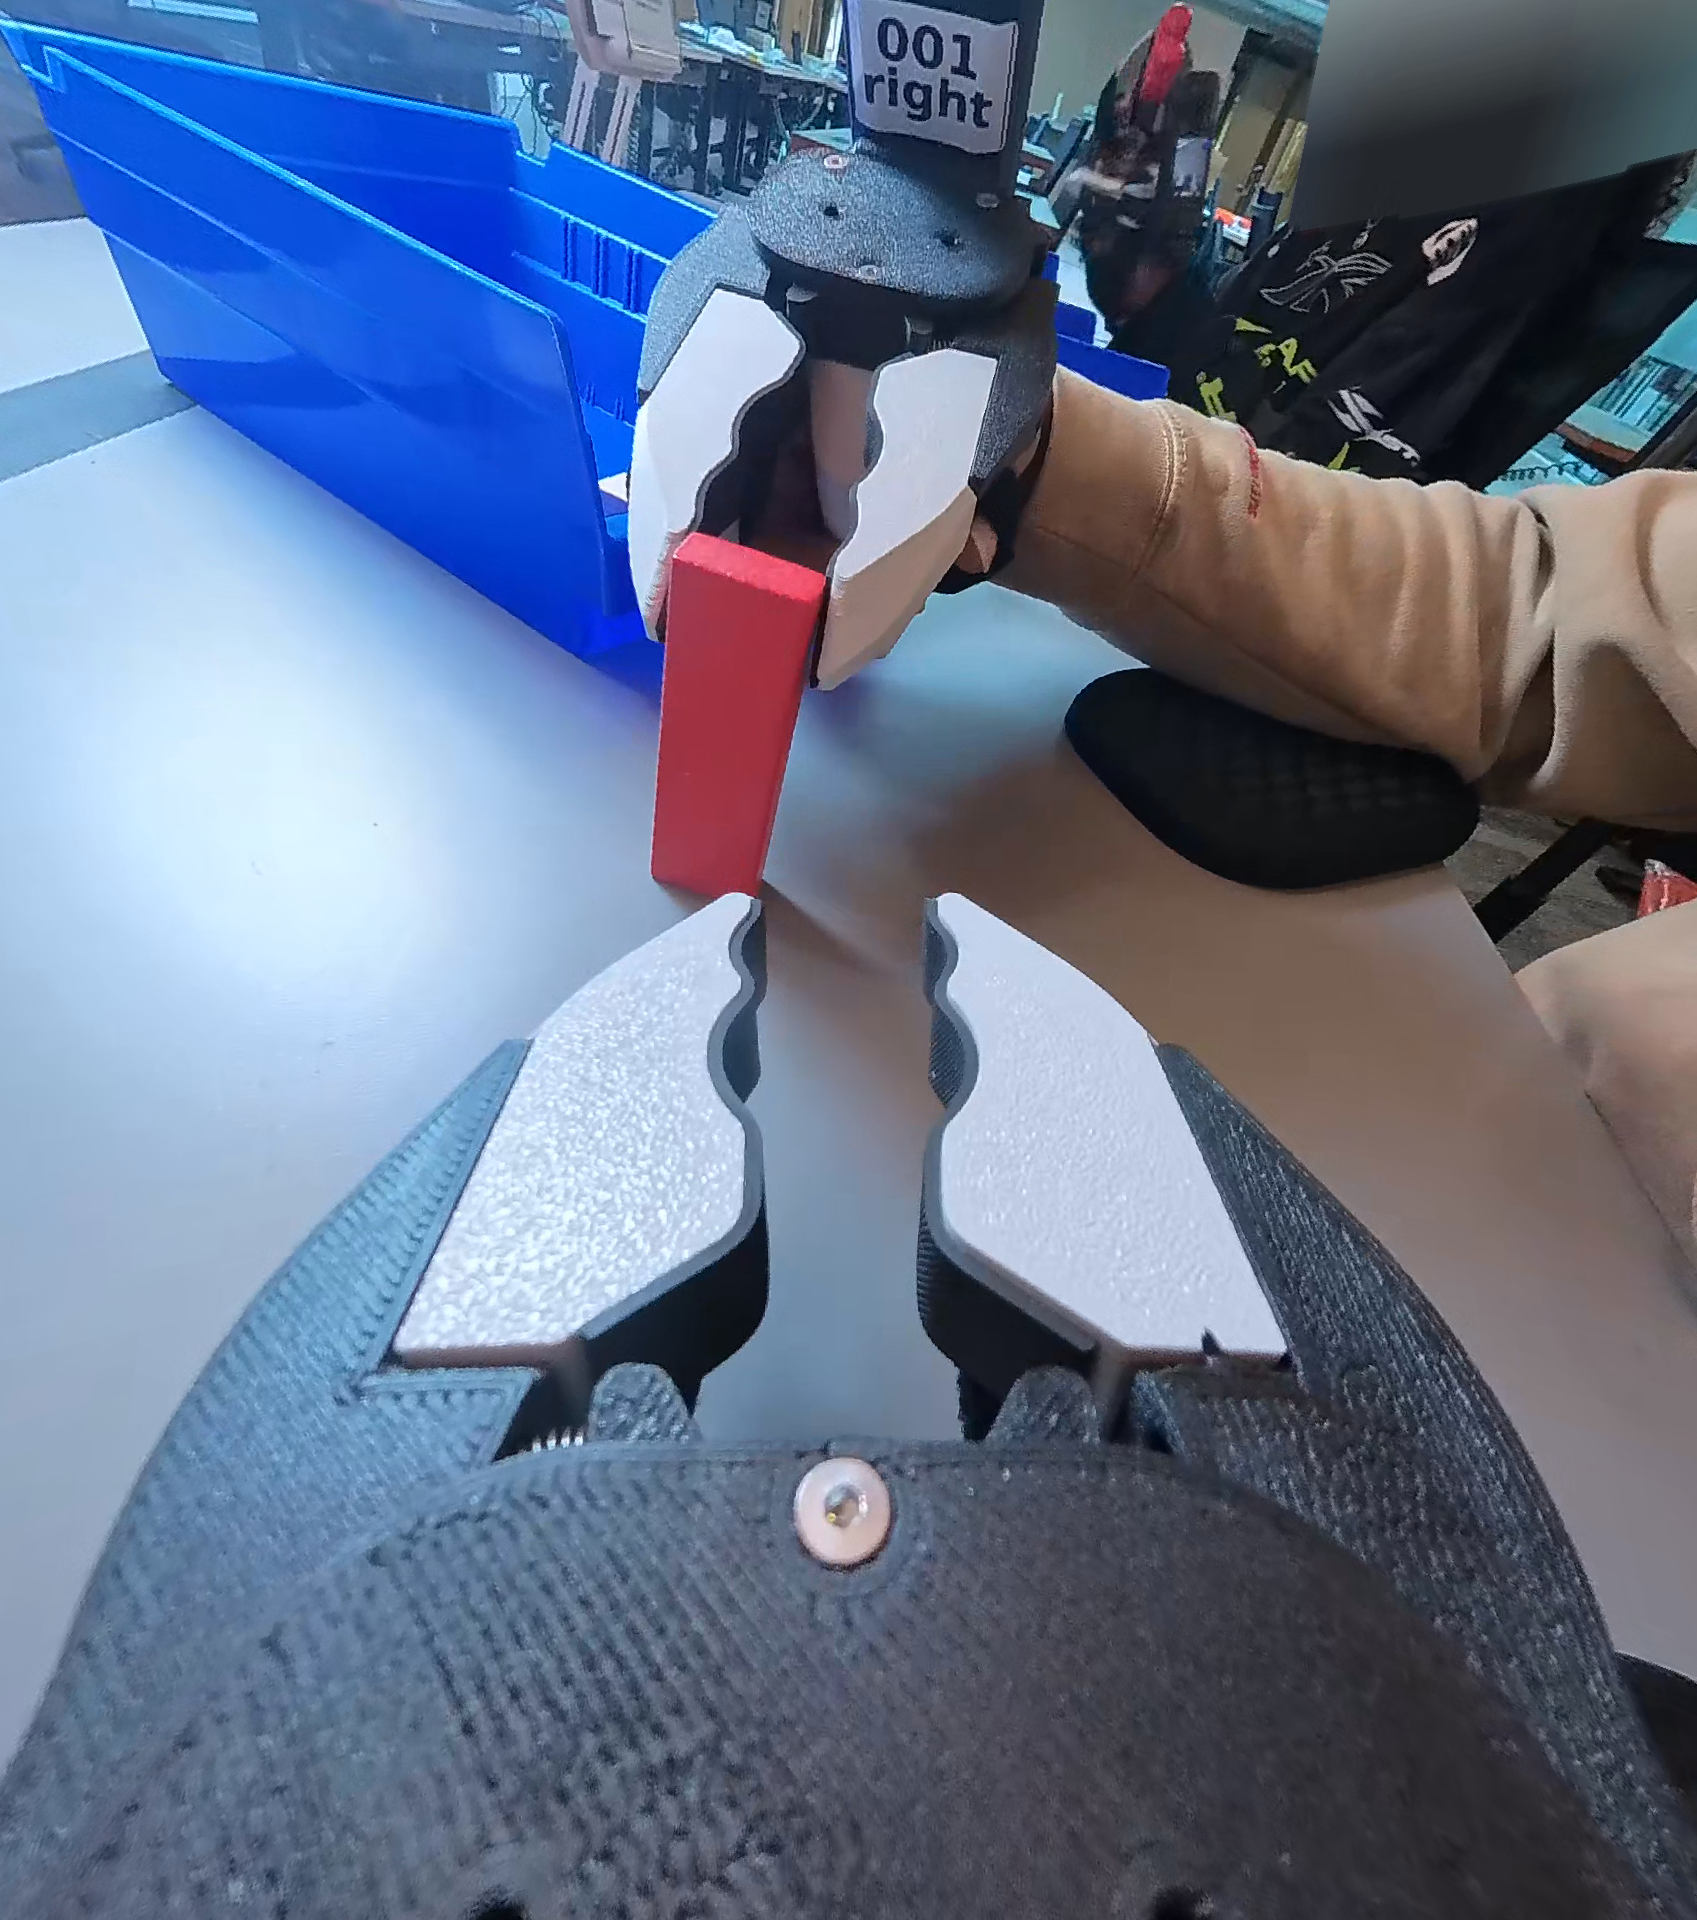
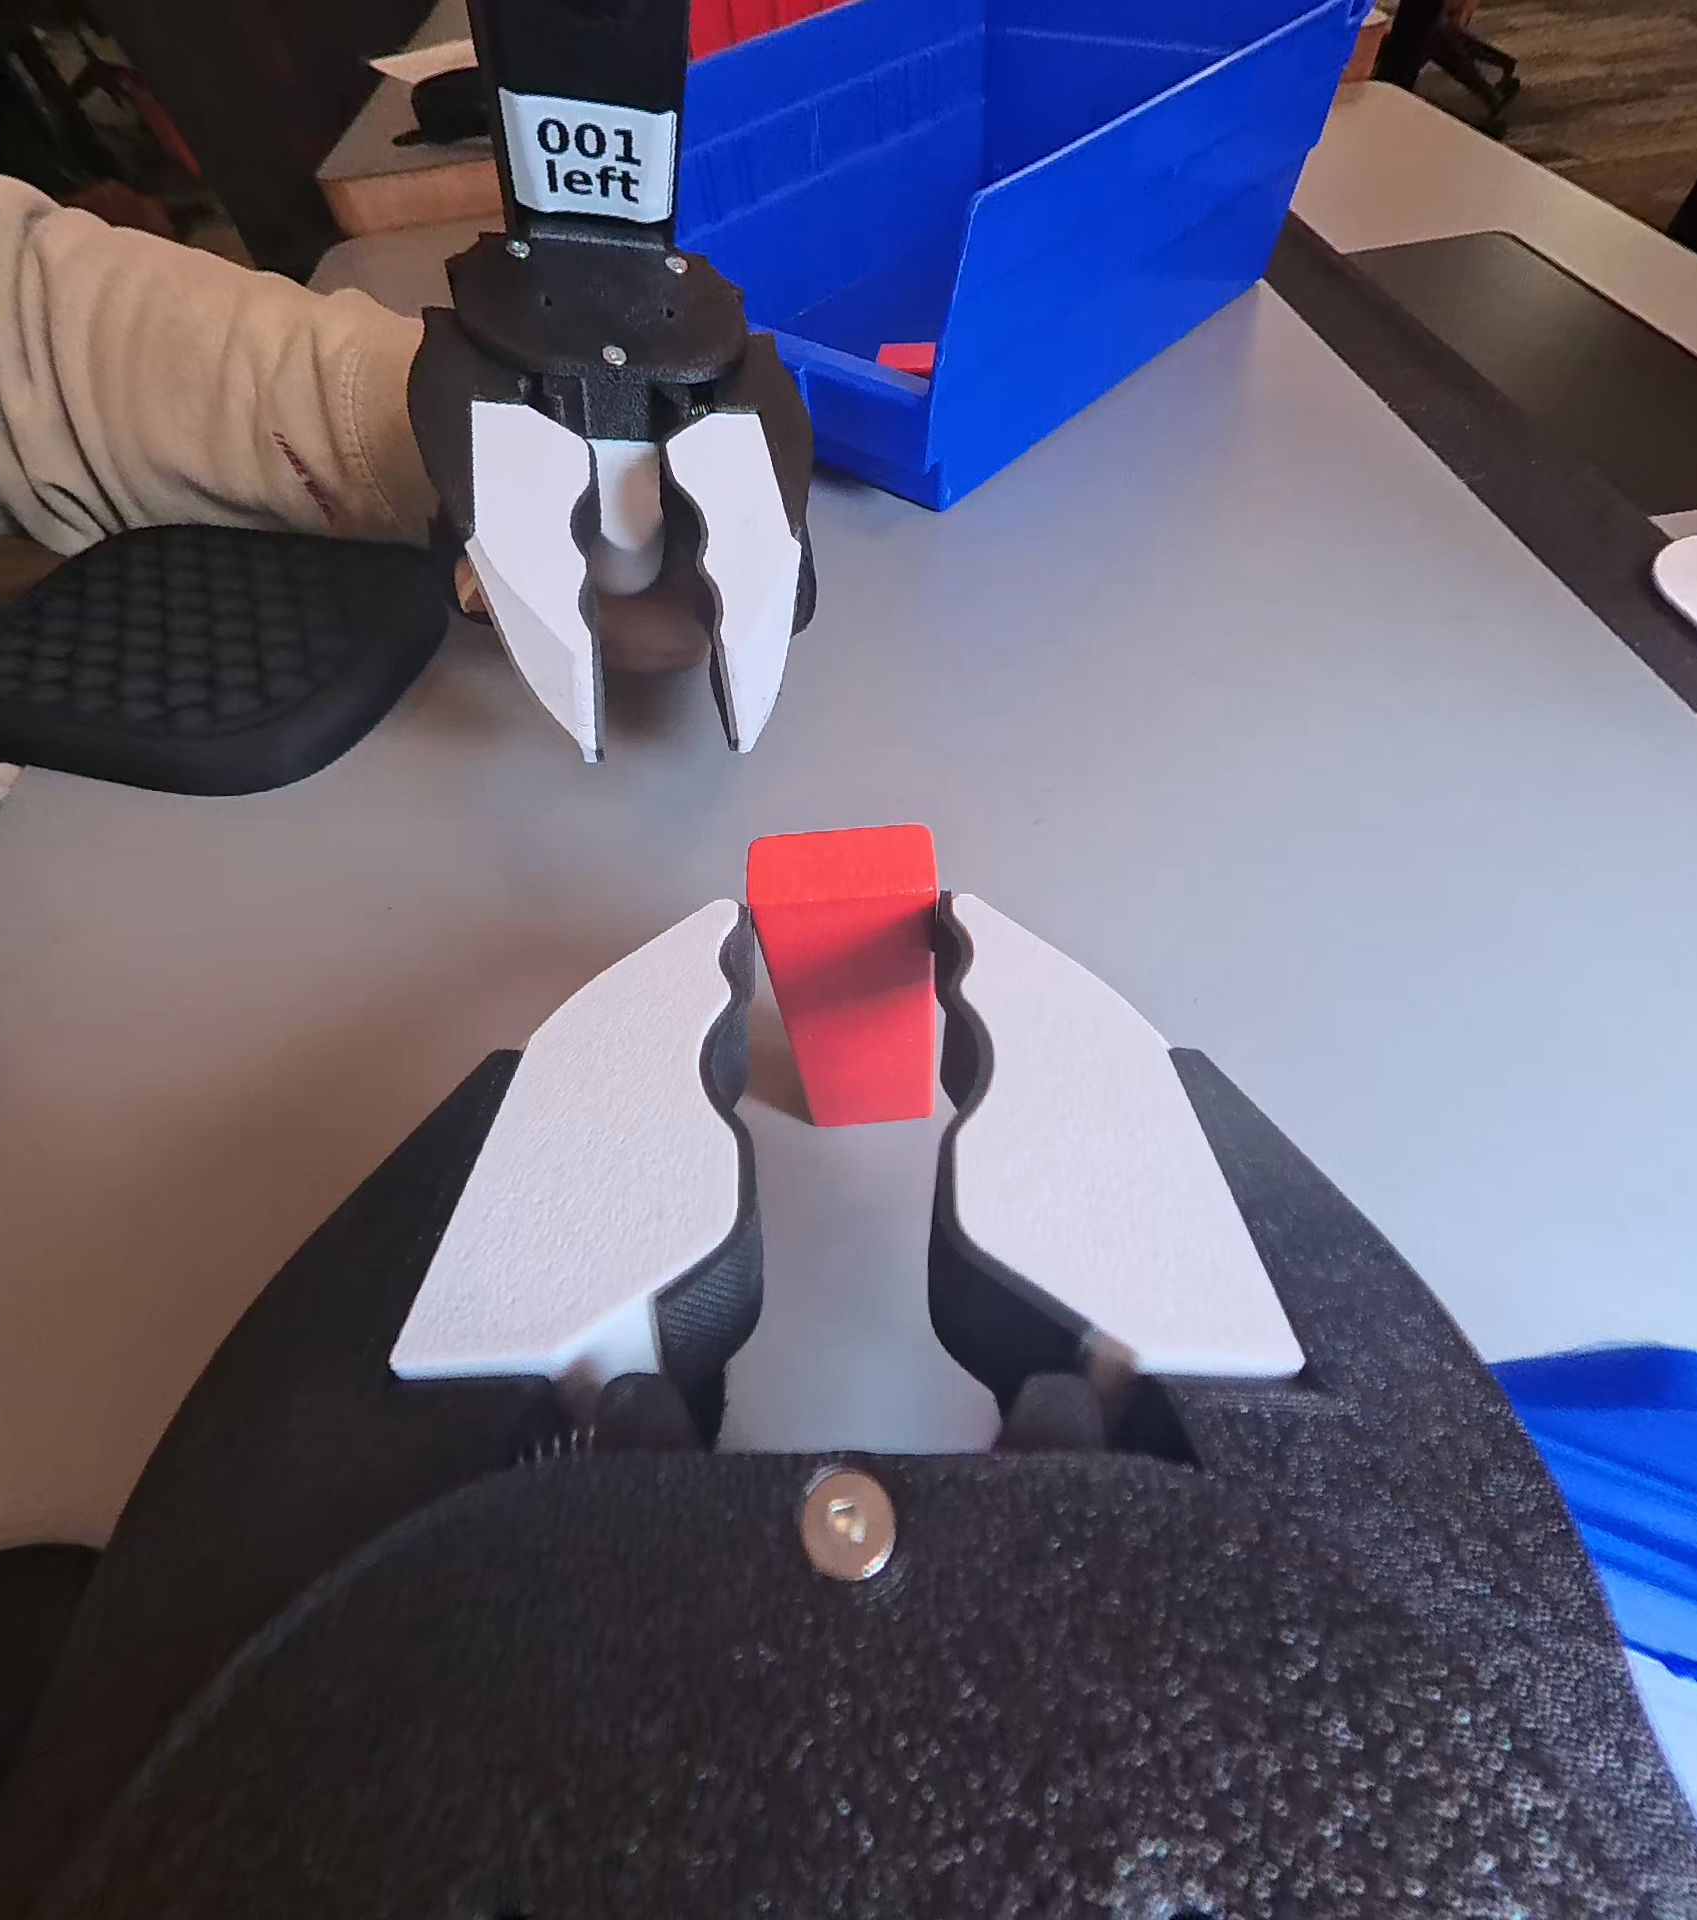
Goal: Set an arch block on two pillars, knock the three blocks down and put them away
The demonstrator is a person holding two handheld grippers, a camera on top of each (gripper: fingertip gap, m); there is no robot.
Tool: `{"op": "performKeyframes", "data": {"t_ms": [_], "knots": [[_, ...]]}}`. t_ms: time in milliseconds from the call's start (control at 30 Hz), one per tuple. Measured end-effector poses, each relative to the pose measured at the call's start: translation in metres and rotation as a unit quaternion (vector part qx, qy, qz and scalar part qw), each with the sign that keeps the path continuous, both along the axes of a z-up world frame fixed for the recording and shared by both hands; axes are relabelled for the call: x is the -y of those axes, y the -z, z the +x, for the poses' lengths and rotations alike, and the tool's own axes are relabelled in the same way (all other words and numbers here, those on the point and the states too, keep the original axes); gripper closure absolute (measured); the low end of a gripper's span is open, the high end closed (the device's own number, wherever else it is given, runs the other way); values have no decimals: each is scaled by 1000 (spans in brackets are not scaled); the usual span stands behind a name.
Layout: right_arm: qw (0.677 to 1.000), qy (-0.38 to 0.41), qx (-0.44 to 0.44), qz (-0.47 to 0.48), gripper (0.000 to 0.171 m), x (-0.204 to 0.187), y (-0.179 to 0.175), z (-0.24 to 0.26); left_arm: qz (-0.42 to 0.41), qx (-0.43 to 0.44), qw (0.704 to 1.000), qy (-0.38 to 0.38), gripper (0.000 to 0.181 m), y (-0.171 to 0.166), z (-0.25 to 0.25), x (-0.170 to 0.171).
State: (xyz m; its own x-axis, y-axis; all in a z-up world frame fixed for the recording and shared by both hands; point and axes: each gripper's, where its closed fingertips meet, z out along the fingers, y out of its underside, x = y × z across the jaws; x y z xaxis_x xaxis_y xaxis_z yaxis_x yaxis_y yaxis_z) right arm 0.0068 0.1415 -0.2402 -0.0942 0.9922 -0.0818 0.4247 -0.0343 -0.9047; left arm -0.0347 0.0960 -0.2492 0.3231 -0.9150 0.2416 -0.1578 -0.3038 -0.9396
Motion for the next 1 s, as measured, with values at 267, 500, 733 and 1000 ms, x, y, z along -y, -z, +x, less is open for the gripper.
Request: {"op": "performKeyframes", "data": {"t_ms": [267, 500, 733, 1000], "knots": [[1000, 2, -3, -2, 135, 0, -2, 1, -5, 2, 1000, 2, 153, 0, 0, 0], [1000, 4, -7, 2, 132, 0, -5, -1, -8, 3, 1000, 4, 153, 0, 0, 0], [999, 26, -40, 7, 126, -2, -27, -1, 0, 13, 1000, 3, 153, -4, 1, 1], [982, 103, -142, 73, 124, 1, -99, 18, 123, 13, 984, -126, 159, -103, -70, -29]]}}
